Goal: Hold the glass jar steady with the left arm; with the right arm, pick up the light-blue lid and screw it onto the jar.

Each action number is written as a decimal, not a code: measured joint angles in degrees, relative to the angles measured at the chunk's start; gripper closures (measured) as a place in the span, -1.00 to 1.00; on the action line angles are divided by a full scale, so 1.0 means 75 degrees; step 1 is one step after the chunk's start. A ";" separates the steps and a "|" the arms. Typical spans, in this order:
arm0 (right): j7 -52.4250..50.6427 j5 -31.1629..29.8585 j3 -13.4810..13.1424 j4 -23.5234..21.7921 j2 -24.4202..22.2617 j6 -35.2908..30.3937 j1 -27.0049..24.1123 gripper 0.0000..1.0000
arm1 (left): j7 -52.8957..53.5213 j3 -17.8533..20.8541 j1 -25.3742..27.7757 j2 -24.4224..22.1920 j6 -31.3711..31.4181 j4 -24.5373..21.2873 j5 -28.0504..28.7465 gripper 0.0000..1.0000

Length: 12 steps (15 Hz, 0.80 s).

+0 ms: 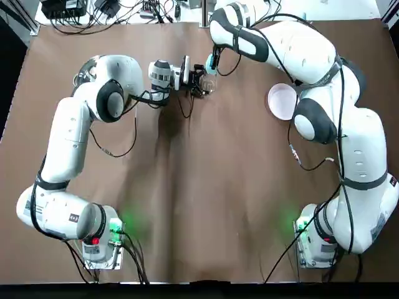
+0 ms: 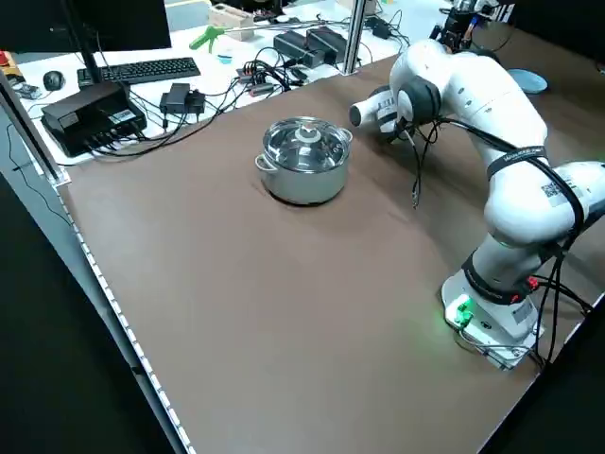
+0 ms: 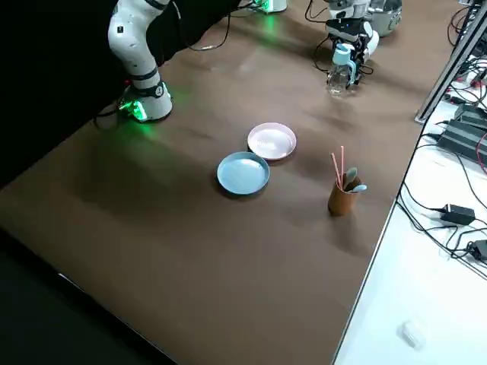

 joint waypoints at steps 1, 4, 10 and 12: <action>-0.0001 0.0001 0.0006 0.0037 0.0000 0.0001 0.0004 -1.00 | -0.0001 0.0003 0.0000 0.0000 0.0002 -0.0001 0.0000 -0.90; -0.0002 0.0003 0.0018 0.0127 -0.0001 0.0028 0.0015 -1.00 | -0.0002 0.0012 0.0000 0.0000 0.0003 -0.0004 0.0000 -0.90; -0.0004 0.0006 0.0071 0.0156 -0.0001 0.0092 0.0007 -1.00 | 0.0004 0.0017 0.0000 0.0000 0.0003 -0.0006 0.0007 -0.90; -0.0005 0.0006 0.0128 0.0168 -0.0001 0.0109 -0.0006 -1.00 | 0.0020 0.0017 -0.0003 -0.0001 -0.0003 -0.0006 0.0027 -0.90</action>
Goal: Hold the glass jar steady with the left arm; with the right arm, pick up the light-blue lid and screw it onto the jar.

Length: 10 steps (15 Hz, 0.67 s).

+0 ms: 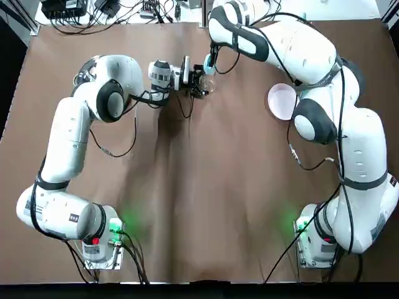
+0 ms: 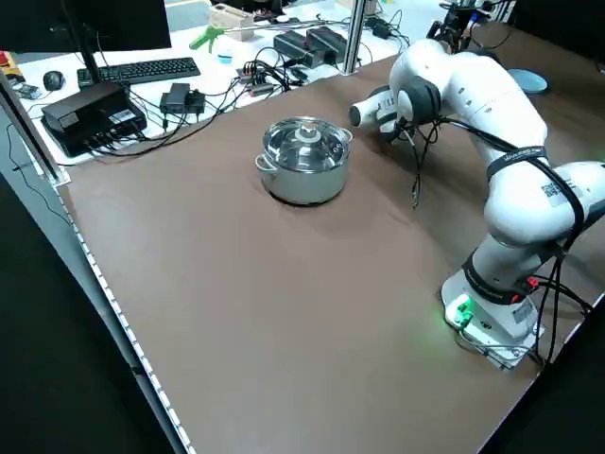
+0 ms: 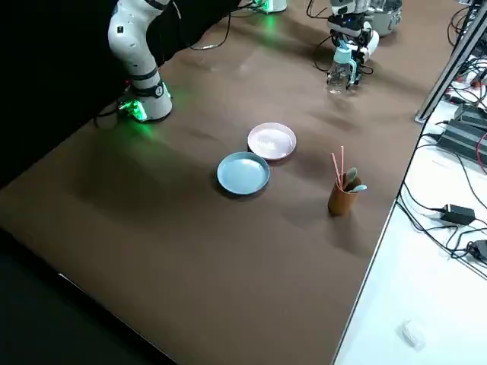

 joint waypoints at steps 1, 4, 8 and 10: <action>0.0000 0.0000 0.0017 0.0008 0.0000 0.0000 -0.0001 -1.00 | 0.0017 0.0000 -0.0001 0.0000 -0.0003 0.0000 0.0005 -0.90; 0.0000 0.0003 0.0077 0.0020 0.0000 0.0000 -0.0006 -1.00 | 0.0034 -0.0001 -0.0004 0.0000 -0.0008 0.0000 0.0010 -0.90; 0.0000 0.0114 0.0096 0.0037 -0.0001 0.0000 -0.0007 -1.00 | 0.0038 -0.0001 -0.0012 0.0000 -0.0011 0.0000 0.0015 -0.90; 0.0000 0.0180 0.0096 0.0060 -0.0018 -0.0007 -0.0011 -1.00 | 0.0038 -0.0001 -0.0013 -0.0001 -0.0011 0.0000 0.0016 -0.90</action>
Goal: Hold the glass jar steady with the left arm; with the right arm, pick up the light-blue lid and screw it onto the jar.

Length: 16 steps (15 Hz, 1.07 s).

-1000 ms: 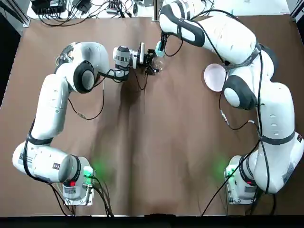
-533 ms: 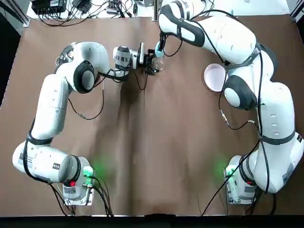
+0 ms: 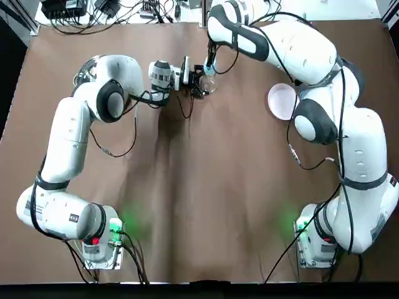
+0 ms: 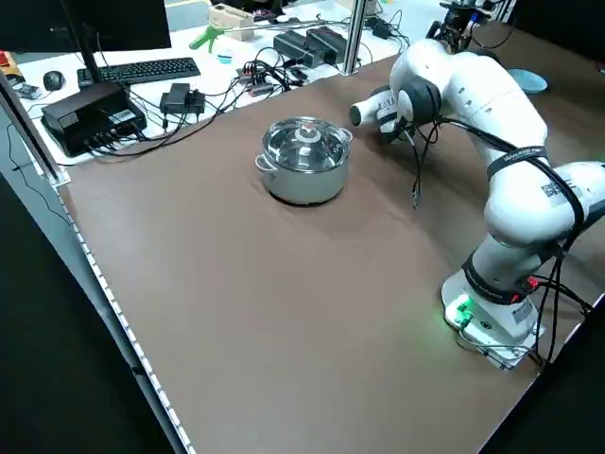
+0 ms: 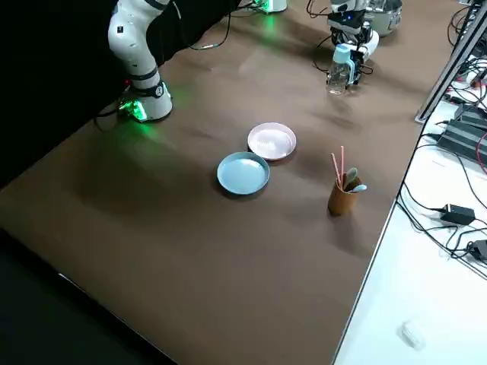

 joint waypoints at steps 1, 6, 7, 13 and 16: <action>0.0000 0.0035 0.0000 0.0006 -0.0015 -0.0030 -0.0007 -1.00 | 0.0003 0.0000 0.0000 0.0000 0.0000 0.0000 0.0001 -0.90; -0.0152 0.0054 0.0000 0.0097 -0.0131 -0.0248 -0.0147 -1.00 | 0.0038 -0.0002 -0.0002 0.0000 -0.0005 0.0000 0.0006 -0.90; -0.0461 0.0055 0.0000 0.0175 -0.0230 -0.0435 -0.0250 -1.00 | 0.0040 -0.0002 -0.0003 0.0000 -0.0005 0.0000 0.0008 -0.90; -0.2371 0.0054 -0.0015 0.0199 -0.0589 -0.1119 -0.0707 -1.00 | 0.0050 -0.0003 -0.0003 0.0000 -0.0005 0.0000 0.0011 -0.90; -0.3968 0.0050 -0.0044 0.0206 -0.0755 -0.1666 -0.1117 -1.00 | 0.0051 -0.0003 -0.0004 -0.0001 -0.0005 0.0000 0.0013 -0.90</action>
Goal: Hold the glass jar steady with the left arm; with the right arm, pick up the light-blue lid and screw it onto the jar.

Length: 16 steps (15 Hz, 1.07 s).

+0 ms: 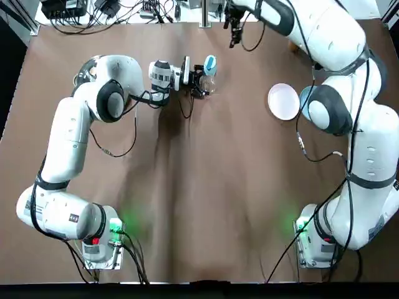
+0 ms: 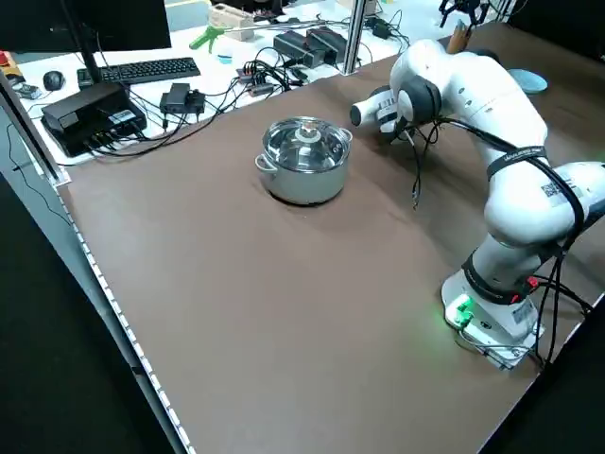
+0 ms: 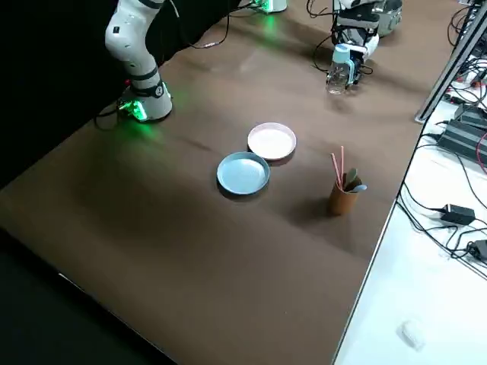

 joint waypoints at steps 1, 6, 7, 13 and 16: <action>-0.0553 -0.0001 -0.0011 0.0002 -0.0052 -0.0244 -0.0167 -1.00 | 0.0000 0.0000 -0.0001 0.0000 0.0000 0.0000 0.0000 -0.90; -0.3603 0.0006 -0.0029 0.0013 -0.0340 -0.0947 -0.1276 -1.00 | 0.0007 -0.0001 -0.0002 -0.0001 0.0000 0.0000 0.0006 -0.90; -0.4293 0.0006 -0.0030 0.0013 -0.0430 -0.1154 -0.1478 -1.00 | 0.0008 -0.0002 -0.0002 -0.0001 0.0000 0.0000 0.0006 -0.90; -0.7761 -0.0005 -0.0041 -0.0109 -0.0560 -0.1951 -0.2416 -1.00 | 0.0010 -0.0002 -0.0002 -0.0001 0.0000 0.0000 0.0007 -0.90; -0.9682 -0.0005 -0.0044 -0.0245 -0.0558 -0.2333 -0.3104 -1.00 | 0.0010 -0.0002 -0.0003 -0.0001 0.0000 0.0000 0.0008 -0.89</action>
